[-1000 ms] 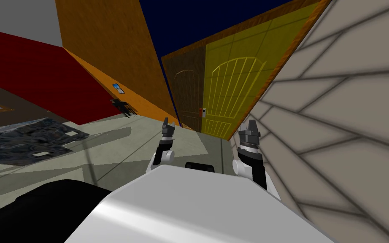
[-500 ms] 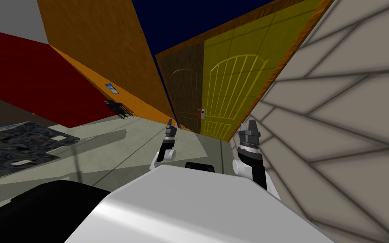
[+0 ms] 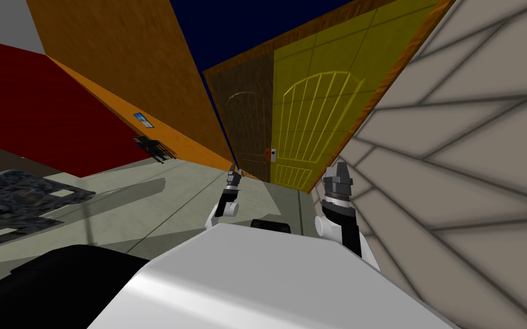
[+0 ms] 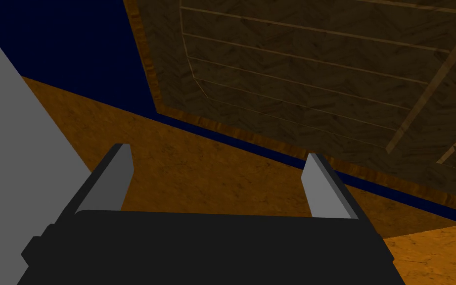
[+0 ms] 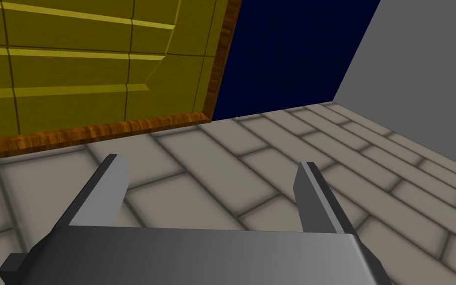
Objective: Pull the door open
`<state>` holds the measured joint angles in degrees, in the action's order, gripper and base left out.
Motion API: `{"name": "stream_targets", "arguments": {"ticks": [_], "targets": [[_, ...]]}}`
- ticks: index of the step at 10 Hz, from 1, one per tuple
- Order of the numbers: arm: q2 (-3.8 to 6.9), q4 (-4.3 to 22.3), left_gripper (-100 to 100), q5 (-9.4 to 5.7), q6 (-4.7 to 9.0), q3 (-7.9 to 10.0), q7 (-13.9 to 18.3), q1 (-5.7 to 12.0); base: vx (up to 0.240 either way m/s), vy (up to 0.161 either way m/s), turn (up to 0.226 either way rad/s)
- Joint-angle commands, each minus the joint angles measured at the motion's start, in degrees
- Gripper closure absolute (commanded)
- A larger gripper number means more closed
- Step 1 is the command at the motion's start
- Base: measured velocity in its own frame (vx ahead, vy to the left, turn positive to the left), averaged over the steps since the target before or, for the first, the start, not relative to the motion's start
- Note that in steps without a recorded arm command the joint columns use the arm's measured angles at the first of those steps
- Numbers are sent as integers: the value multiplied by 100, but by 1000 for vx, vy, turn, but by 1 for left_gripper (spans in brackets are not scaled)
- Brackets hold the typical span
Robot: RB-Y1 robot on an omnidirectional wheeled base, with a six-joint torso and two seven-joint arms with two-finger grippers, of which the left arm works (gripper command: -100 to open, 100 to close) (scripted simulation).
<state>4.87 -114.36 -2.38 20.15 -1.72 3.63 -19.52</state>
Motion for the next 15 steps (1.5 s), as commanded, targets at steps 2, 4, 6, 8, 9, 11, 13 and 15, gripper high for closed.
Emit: {"name": "stream_targets", "arguments": {"ticks": [2,4,6,8,9,11,13,15], "targets": [[54,273,-100,-11,-24,2,23,132,92,-4,-48],[110,584,-100,-22,-47,-4,48,266,143,-1,-81],[164,899,-100,-32,-71,-11,73,403,141,-28,-55],[199,1112,-100,-40,-87,-16,90,496,134,-12,-65],[216,1218,-100,-43,-95,-19,99,543,100,3,-44],[265,1537,-100,-54,-119,-26,124,683,125,2,-65],[297,1750,-100,-61,-135,-31,141,776,123,-2,-60],[326,1956,-100,-68,-150,-37,158,867,96,3,-54]]}}
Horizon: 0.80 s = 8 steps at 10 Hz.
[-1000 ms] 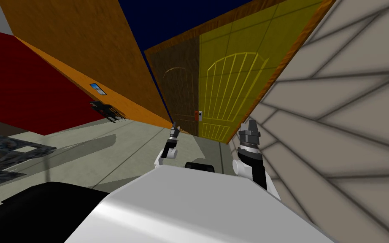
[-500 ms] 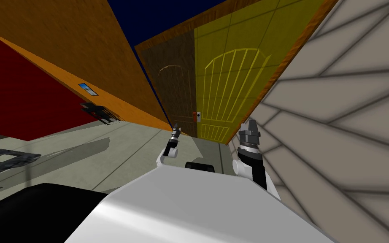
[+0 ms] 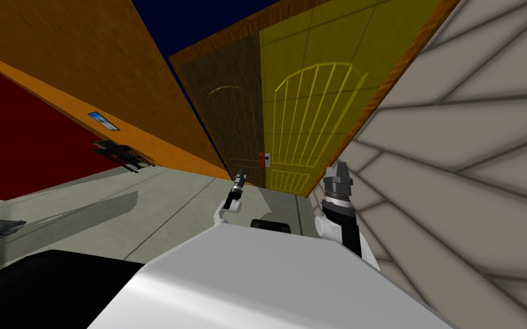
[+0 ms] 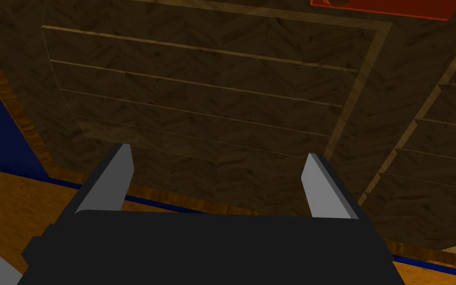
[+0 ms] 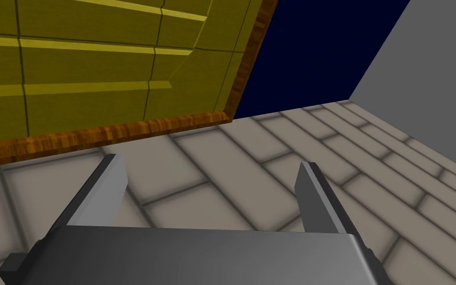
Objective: Pull the door open
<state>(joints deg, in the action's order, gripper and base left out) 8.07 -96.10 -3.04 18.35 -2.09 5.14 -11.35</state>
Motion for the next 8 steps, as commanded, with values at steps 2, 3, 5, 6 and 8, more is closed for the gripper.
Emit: {"name": "stream_targets", "arguments": {"ticks": [2,3,5,6,8], "targets": [[21,233,-100,-5,21,-3,16,96,79,-4,-27],[35,337,-100,-8,14,-5,24,142,56,1,-31],[74,631,-100,-18,-8,-14,48,273,122,-2,-81],[87,728,-100,-21,-16,-16,55,316,136,9,-40],[121,1001,-100,-30,-36,-25,77,440,121,1,-64]]}}
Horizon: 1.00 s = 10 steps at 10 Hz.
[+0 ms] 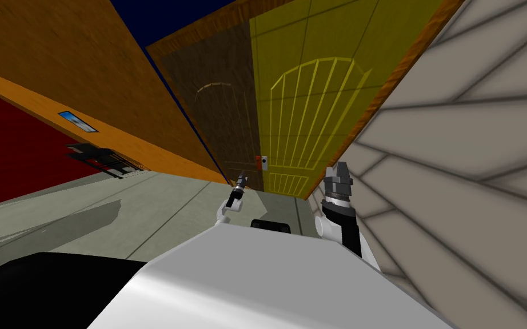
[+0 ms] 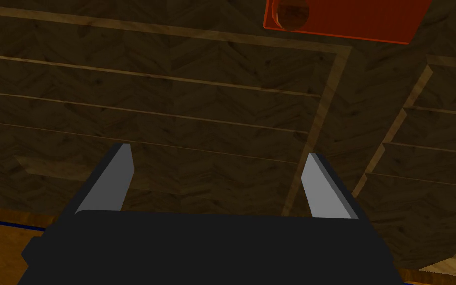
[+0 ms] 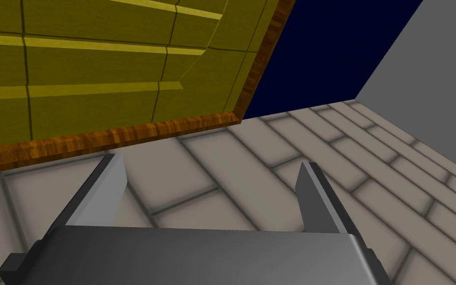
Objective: Pull the door open
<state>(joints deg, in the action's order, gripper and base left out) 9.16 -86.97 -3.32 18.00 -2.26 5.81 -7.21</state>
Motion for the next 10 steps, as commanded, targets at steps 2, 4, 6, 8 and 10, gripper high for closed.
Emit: {"name": "stream_targets", "arguments": {"ticks": [2,4,6,8,10], "targets": [[43,350,-100,-11,-21,-15,32,144,152,-4,-65],[77,650,-100,-21,-43,-26,56,284,181,36,-85],[103,897,-100,-29,-61,-37,77,403,178,12,-67],[124,1124,-100,-35,-78,-51,95,519,183,9,-60],[120,1153,-100,-35,-74,-51,95,540,132,-4,-42]]}}
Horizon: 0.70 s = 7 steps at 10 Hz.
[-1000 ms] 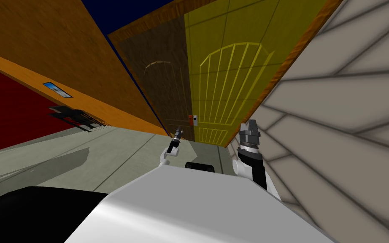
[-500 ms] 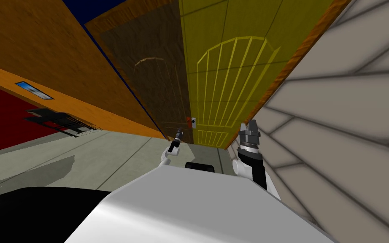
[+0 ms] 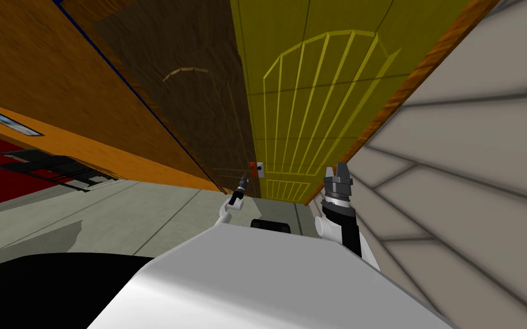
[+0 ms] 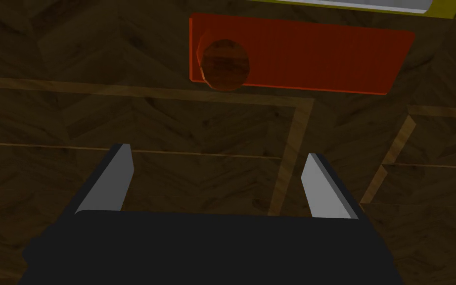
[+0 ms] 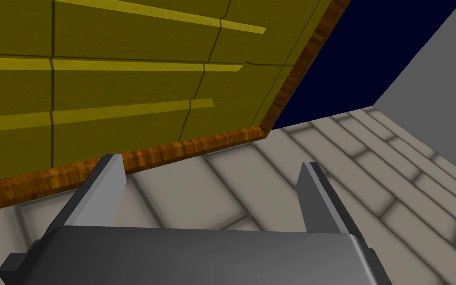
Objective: Pull the door open
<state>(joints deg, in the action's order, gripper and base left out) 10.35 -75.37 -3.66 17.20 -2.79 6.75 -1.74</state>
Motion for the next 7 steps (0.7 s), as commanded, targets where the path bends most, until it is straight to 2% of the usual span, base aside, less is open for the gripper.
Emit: {"name": "stream_targets", "arguments": {"ticks": [1,3,7], "targets": [[140,111,-100,-50,15,167,37,-77,-20,5,39],[268,213,-100,-97,31,318,74,-135,-53,12,15],[645,524,-100,-244,96,753,199,-263,-9,2,-20]]}}
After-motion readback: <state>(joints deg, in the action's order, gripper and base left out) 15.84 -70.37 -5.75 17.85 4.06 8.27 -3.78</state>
